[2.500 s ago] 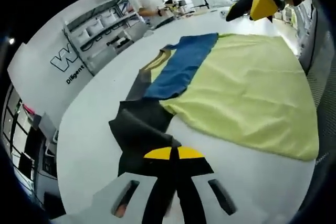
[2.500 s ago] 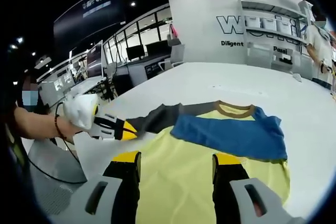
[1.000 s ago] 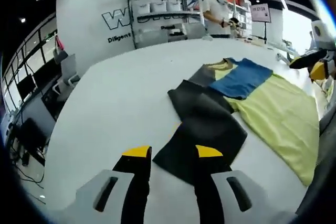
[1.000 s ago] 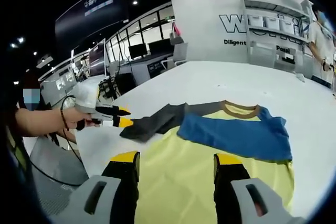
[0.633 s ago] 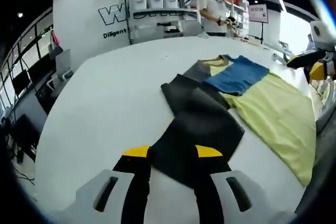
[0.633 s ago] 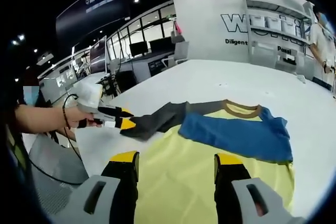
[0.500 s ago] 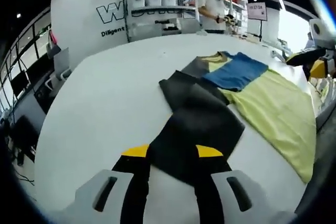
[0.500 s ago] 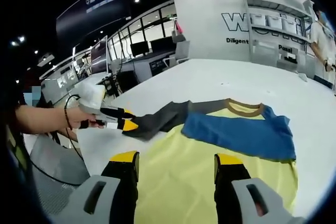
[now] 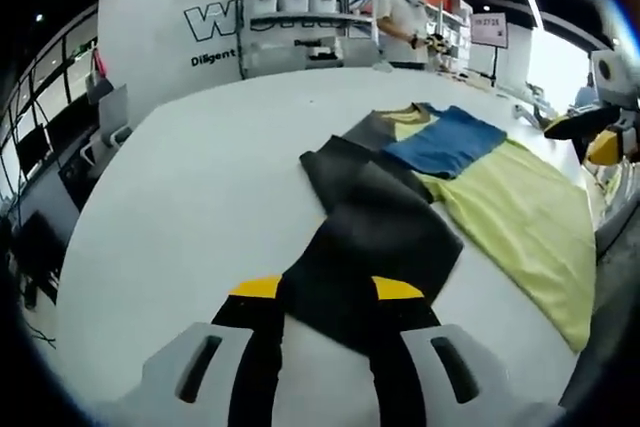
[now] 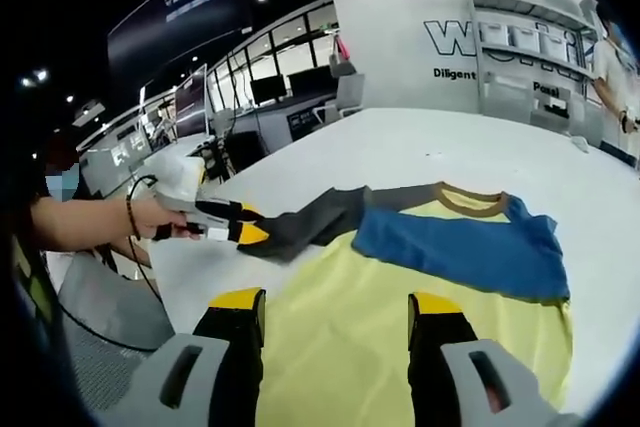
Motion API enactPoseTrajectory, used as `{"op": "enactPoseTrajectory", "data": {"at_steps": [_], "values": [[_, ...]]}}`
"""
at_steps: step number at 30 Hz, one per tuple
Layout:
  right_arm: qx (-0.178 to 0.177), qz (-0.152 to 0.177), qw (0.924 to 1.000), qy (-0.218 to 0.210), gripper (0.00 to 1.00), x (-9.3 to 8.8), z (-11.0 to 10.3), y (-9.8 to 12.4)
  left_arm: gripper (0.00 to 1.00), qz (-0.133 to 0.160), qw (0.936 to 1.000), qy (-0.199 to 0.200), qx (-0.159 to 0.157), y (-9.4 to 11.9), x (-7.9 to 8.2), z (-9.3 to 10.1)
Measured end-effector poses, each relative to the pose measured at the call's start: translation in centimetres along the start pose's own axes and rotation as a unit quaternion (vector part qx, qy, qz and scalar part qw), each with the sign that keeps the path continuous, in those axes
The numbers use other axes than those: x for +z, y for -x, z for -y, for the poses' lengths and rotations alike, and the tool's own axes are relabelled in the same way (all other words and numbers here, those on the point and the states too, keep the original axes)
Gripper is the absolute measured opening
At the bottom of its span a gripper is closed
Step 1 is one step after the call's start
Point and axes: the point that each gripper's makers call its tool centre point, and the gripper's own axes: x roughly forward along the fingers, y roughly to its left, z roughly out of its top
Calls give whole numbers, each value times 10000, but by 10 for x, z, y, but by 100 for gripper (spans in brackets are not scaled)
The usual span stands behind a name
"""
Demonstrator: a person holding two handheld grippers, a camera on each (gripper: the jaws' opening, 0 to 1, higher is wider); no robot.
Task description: Fold the garment on the visible template until the final outline fits inside the template.
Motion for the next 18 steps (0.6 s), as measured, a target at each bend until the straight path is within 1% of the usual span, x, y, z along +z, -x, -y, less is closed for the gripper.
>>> {"op": "enactPoseTrajectory", "data": {"at_steps": [2, 4, 6, 7, 9, 10, 11, 13, 14, 16, 17, 18], "values": [[37, -5, 10000, 2, 54, 0, -3, -1, 26, 19, 10000, -7, 16, 0, 0, 1], [92, 67, 9999, 61, 54, 1, -7, -2, 24, 60, 10000, -5, 28, -1, 1, 0], [126, 30, 9999, 74, 55, 1, -10, -3, 24, 80, 10000, 13, 37, 0, 1, 1], [148, 9, 9998, 99, 55, 1, -12, -3, 22, 93, 10000, 20, 25, 0, 1, 1], [173, -4, 9998, 117, 56, 2, -14, -3, 12, 107, 9999, 18, 36, -1, 0, 0], [179, 4, 9998, 121, 56, 2, -14, -3, 4, 98, 9999, 14, 25, -1, 0, 0], [190, 25, 9998, 111, 56, 4, -15, -3, 0, 81, 10000, -12, 8, -2, -1, 0], [204, 22, 9997, 107, 56, 4, -16, -3, 0, 79, 10000, -42, 7, -2, -1, 0], [208, 21, 9997, 125, 56, 4, -16, -3, 0, 63, 9999, -112, 60, -1, -1, -2], [214, 6, 9997, 136, 56, 3, -17, -3, 0, -46, 9994, -324, 140, 1, -2, -2], [214, 6, 9997, 134, 56, 3, -17, -3, 0, -104, 9985, -513, 179, 2, -1, -1], [211, 7, 9997, 111, 56, 3, -17, -3, 0, -108, 9980, -595, 194, 2, -1, -1]]}}
